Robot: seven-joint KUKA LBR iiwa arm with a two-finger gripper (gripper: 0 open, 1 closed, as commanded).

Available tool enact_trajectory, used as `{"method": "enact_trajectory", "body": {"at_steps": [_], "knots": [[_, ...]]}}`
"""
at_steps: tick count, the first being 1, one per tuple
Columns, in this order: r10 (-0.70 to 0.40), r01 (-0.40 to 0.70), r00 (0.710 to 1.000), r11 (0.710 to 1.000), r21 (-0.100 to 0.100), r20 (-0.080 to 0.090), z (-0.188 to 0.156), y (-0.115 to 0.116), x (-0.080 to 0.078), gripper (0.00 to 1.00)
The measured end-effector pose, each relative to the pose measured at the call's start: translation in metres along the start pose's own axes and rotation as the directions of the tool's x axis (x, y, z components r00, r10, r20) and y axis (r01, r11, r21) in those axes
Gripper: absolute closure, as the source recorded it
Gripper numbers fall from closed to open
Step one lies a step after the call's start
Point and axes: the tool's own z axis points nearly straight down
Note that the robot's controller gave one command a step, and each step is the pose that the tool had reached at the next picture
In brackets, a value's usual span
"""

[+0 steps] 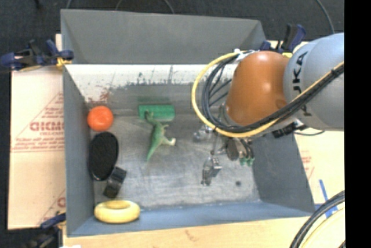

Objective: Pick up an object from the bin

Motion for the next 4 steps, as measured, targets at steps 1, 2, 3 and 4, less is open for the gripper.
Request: {"method": "enact_trajectory", "body": {"at_steps": [1,2,3,4], "knots": [[-0.168,0.168,0.986,0.986,-0.001,-0.001,0.060,0.009,-0.036,0.00],[-0.273,0.273,0.962,0.962,-0.003,-0.010,0.095,0.012,-0.048,0.00],[-0.096,0.096,0.995,0.995,-0.003,-0.006,0.045,0.052,-0.109,1.00],[-0.096,0.096,0.995,0.995,-0.003,-0.007,0.045,0.052,-0.109,0.00]]}}
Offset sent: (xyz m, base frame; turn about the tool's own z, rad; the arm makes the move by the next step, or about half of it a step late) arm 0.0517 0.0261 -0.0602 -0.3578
